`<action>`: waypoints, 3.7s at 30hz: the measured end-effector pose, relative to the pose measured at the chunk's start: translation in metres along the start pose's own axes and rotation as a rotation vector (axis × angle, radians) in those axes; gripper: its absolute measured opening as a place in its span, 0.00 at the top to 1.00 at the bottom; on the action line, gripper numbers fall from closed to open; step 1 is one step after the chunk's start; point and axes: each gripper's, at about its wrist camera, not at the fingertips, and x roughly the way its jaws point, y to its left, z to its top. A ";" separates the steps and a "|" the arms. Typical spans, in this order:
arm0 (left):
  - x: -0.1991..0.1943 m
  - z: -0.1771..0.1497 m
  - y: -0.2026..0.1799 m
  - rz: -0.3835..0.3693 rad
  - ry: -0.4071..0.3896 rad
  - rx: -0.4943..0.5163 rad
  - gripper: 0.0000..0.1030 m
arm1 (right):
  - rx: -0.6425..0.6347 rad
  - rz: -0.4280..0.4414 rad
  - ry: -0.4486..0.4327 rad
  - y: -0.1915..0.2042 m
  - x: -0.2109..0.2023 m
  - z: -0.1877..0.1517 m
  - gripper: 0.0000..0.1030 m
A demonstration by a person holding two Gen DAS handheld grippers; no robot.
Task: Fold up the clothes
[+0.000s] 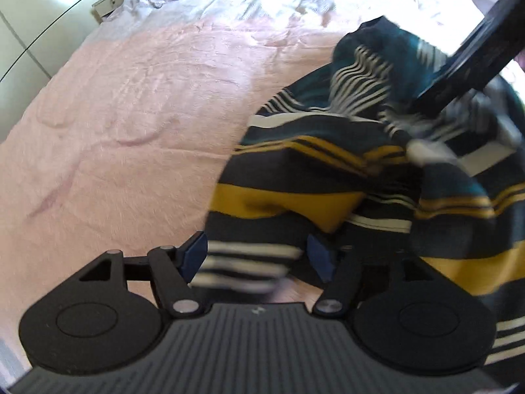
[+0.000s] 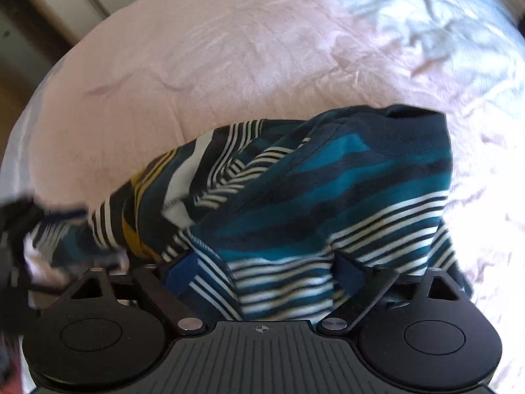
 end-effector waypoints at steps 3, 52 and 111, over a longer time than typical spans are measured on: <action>0.025 0.008 0.003 -0.035 0.025 0.062 0.38 | 0.046 0.089 -0.008 -0.039 -0.037 -0.004 0.74; -0.133 -0.023 -0.121 -0.297 -0.040 -0.064 1.00 | 0.344 0.380 0.129 -0.068 -0.015 -0.029 0.22; -0.151 -0.036 -0.199 -0.039 0.427 -0.807 0.96 | -0.092 -0.167 -0.096 -0.337 -0.149 0.089 0.37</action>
